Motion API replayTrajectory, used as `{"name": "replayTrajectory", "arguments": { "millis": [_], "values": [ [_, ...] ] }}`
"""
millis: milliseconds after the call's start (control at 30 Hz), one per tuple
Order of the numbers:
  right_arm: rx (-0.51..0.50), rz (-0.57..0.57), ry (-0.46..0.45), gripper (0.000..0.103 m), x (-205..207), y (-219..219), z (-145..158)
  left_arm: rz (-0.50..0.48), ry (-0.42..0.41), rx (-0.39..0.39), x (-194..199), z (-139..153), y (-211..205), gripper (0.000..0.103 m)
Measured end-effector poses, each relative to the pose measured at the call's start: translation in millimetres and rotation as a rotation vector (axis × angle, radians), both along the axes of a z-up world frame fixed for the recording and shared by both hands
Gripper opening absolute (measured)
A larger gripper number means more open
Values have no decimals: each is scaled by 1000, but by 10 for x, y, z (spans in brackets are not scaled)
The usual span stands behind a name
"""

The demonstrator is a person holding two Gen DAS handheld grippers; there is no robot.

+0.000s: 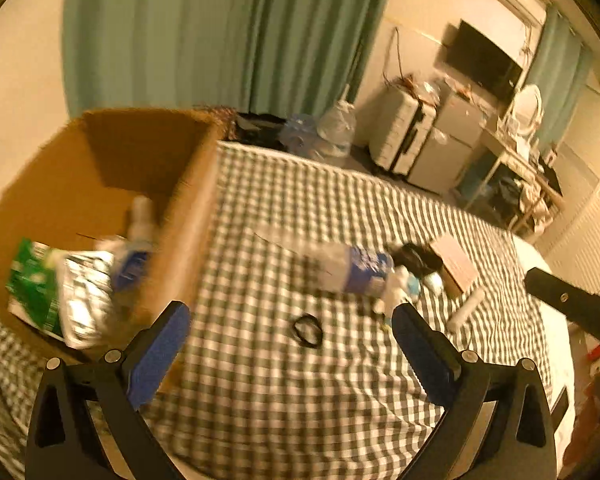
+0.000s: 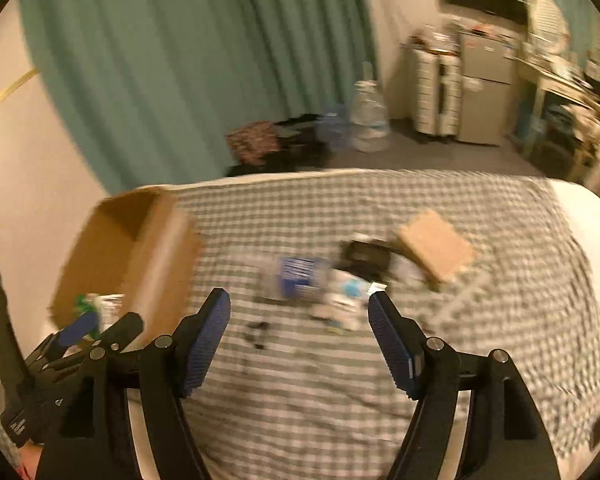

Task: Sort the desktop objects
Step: 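Move both open tools back over the remaining items on the bed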

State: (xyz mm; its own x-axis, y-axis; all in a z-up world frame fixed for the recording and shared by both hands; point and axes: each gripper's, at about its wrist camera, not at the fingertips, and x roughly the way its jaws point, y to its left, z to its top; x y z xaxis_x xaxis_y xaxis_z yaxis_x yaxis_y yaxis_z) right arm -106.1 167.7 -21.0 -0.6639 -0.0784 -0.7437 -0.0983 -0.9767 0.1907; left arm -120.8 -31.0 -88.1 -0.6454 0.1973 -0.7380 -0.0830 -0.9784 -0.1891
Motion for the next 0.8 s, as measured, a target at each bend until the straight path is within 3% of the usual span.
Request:
{"name": "replayTrajectory", "arguments": {
  "millis": [167, 333, 600, 800],
  "values": [
    [-11, -119, -55, 72, 15, 549, -360, -41, -43, -71, -127, -380, 367, 103],
    [-43, -196, -131, 72, -92, 941, -816, -58, -100, -90, -281, -756, 510, 103],
    [-87, -226, -243, 72, -342, 1226, -1328, -45, -195, -136, -524, -1317, 599, 103],
    [-81, -250, -279, 71, -544, 1336, -1526, -52, -196, -165, -575, -1520, 643, 103]
  ]
}}
